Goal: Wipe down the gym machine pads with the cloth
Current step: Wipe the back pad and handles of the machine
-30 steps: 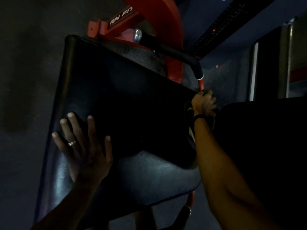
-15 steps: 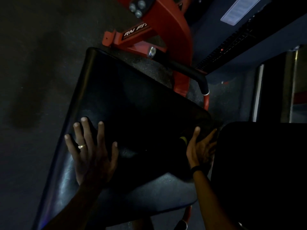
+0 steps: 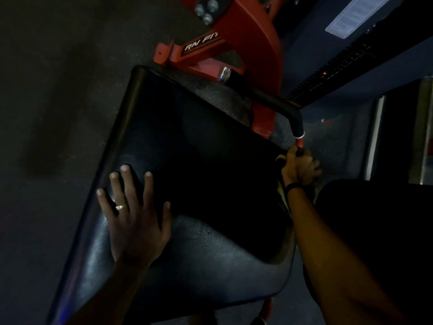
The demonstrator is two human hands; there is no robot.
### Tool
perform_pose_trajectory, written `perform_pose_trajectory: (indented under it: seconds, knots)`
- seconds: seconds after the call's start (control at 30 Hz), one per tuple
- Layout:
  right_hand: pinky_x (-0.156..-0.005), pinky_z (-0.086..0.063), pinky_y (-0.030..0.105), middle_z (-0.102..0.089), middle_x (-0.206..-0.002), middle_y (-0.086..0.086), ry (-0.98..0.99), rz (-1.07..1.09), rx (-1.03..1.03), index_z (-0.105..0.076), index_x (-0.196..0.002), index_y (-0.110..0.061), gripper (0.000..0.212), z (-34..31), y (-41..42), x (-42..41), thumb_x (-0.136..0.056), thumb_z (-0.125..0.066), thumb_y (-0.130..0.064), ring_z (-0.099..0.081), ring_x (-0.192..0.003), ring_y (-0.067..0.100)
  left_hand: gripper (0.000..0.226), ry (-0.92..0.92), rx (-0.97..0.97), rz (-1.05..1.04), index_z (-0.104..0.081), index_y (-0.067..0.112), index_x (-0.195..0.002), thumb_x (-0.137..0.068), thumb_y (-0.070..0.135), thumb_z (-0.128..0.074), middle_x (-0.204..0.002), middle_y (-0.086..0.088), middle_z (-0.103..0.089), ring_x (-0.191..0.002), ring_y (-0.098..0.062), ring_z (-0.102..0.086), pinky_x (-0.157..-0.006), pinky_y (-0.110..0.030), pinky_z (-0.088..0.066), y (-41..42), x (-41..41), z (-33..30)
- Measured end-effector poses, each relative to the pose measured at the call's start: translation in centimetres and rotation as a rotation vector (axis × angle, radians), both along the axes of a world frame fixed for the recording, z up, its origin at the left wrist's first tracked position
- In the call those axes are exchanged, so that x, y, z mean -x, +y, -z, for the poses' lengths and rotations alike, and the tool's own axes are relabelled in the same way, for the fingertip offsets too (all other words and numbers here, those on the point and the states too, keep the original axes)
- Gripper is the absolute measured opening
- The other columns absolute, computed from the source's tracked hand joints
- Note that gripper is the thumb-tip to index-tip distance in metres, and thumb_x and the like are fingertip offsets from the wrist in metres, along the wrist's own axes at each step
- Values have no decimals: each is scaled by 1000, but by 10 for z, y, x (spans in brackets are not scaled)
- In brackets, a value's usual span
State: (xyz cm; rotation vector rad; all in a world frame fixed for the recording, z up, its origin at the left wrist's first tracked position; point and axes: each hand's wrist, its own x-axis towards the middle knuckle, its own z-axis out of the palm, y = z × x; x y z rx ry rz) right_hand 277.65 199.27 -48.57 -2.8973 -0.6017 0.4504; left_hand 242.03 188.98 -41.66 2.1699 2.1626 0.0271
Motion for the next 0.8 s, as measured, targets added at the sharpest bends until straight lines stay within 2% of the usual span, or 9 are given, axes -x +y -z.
perform_pose_trajectory:
  seconds: [0.07,0.13,0.3,0.37,0.43,0.57,0.73,0.8]
  knots:
    - [-110,-24,62,-50,-140,20,12,-34,27,-58,-131,-11,59,-4,11,-3,-97,-41,-56,-38,-133,42,69,8,-9,0,-36,4,-152,-95,43,-41,-163,-28,-11,-151,-45,-12,-118,-67,-11,-1,0,1]
    - [-110,-22,61,-51,-143,18,35,-124,28,-53,-138,-14,56,-10,21,3,-99,-41,-53,-37,-136,38,68,13,-13,3,-35,5,-152,-96,44,-39,-163,-28,-11,-151,-45,-12,-118,-67,-11,-2,0,2]
    - [-111,-18,64,-40,-155,9,13,-535,-32,-40,-150,-28,67,-16,-10,9,-98,-25,-69,-29,-143,39,70,-15,-2,-16,-34,6,-153,-95,45,-39,-164,-26,-10,-152,-43,-10,-119,-66,-9,0,1,1]
    - [-106,-24,66,-44,-150,12,-62,-533,33,-42,-148,-30,81,-12,-31,-5,-90,-12,-78,-35,-136,42,70,-21,2,-22,-35,6,-153,-94,45,-39,-164,-26,-10,-151,-43,-11,-119,-65,-9,-1,0,-1]
    - [-105,-27,67,-51,-140,17,-66,-476,71,-50,-141,-26,89,-4,-29,-12,-85,-11,-83,-40,-131,44,69,-6,-1,-20,-37,6,-152,-95,45,-41,-163,-26,-12,-151,-43,-12,-119,-65,-10,0,1,-1]
    - [-105,-35,62,-58,-130,25,-9,-395,-5,-61,-129,-15,73,-4,-3,-3,-95,-30,-73,-46,-127,44,71,3,18,-3,-35,6,-152,-94,45,-44,-163,-28,-12,-151,-44,-12,-118,-66,-11,1,1,-1]
    - [-110,-24,60,-57,-135,24,-8,-451,-31,-61,-130,-13,71,-8,12,18,-98,-31,-68,-45,-131,42,71,17,19,22,-33,5,-153,-95,45,-43,-163,-29,-10,-151,-46,-12,-118,-67,-12,1,2,0]
    - [-111,-29,59,-61,-130,20,25,-501,-127,-63,-126,-14,74,-14,22,37,-94,-29,-71,-51,-126,41,71,23,19,21,-33,5,-153,-96,46,-42,-162,-29,-10,-150,-46,-12,-118,-67,-12,0,2,1]
